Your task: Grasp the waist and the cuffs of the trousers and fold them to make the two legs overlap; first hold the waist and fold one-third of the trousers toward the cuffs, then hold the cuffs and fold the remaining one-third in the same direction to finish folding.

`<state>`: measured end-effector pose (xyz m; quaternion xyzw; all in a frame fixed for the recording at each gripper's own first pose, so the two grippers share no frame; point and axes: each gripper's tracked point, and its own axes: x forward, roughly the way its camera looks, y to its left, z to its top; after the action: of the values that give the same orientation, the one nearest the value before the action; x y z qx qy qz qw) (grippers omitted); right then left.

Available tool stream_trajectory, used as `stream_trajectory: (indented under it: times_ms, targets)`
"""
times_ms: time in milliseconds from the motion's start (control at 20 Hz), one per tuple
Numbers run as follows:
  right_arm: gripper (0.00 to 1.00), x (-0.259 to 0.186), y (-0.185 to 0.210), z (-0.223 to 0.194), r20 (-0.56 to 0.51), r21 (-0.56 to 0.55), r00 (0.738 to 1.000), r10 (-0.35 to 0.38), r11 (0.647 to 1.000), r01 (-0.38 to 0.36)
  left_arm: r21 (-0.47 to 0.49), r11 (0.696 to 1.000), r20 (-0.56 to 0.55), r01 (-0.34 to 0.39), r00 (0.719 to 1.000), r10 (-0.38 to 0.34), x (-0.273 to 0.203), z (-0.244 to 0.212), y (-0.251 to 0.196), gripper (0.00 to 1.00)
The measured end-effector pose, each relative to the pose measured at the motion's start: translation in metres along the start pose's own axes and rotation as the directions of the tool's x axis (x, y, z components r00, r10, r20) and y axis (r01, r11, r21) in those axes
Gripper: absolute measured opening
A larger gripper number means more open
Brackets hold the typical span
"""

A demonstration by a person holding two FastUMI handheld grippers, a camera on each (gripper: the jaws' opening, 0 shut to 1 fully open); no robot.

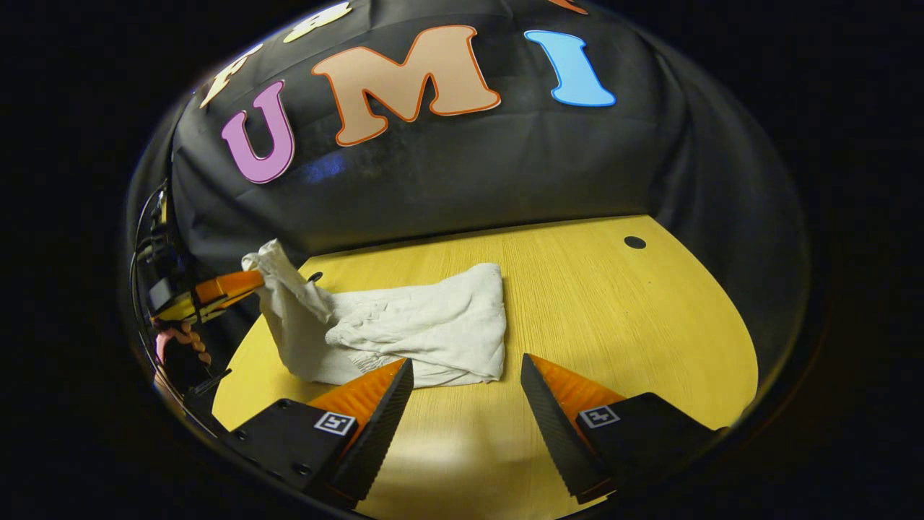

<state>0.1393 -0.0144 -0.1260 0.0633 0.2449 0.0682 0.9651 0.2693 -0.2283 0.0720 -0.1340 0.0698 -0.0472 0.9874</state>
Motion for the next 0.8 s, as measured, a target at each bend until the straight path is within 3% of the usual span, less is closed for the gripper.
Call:
stream_trajectory:
  times_ms: [50,100,150,400,550,750,800]
  targets:
    - [0.96,0.001,-0.002,-0.002,-0.004,0.005,1.0,0.012,1.0,-0.012,0.022,1.0,0.004,0.022,1.0,-0.022,0.001,0.001,-0.019,0.0]
    - [0.92,0.002,-0.006,-0.003,-0.008,0.004,1.0,0.019,1.0,-0.019,0.042,0.998,0.001,0.041,0.999,-0.041,0.003,0.001,-0.036,0.0]
    - [0.97,0.002,-0.011,-0.005,-0.01,-0.002,1.0,0.023,1.0,-0.023,0.059,0.996,-0.003,0.062,0.998,-0.062,0.006,-0.002,-0.055,0.0]
    - [0.96,0.001,-0.033,-0.002,0.004,0.003,1.0,0.029,1.0,-0.029,0.152,0.971,-0.066,0.184,0.982,-0.176,0.015,-0.03,-0.149,0.0]
    - [0.96,-0.005,-0.051,-0.003,0.012,0.01,1.0,0.001,1.0,-0.001,0.214,0.942,-0.151,0.26,0.961,-0.231,0.018,-0.065,-0.189,0.0]
    - [0.96,-0.019,-0.074,-0.01,0.01,0.042,0.999,-0.046,0.998,0.046,0.315,0.89,-0.247,0.33,0.934,-0.259,0.032,-0.117,-0.211,0.02]
    - [0.96,-0.022,-0.079,-0.013,0.007,0.047,0.998,-0.059,0.997,0.058,0.321,0.876,-0.264,0.36,0.922,-0.282,0.03,-0.125,-0.219,0.12]
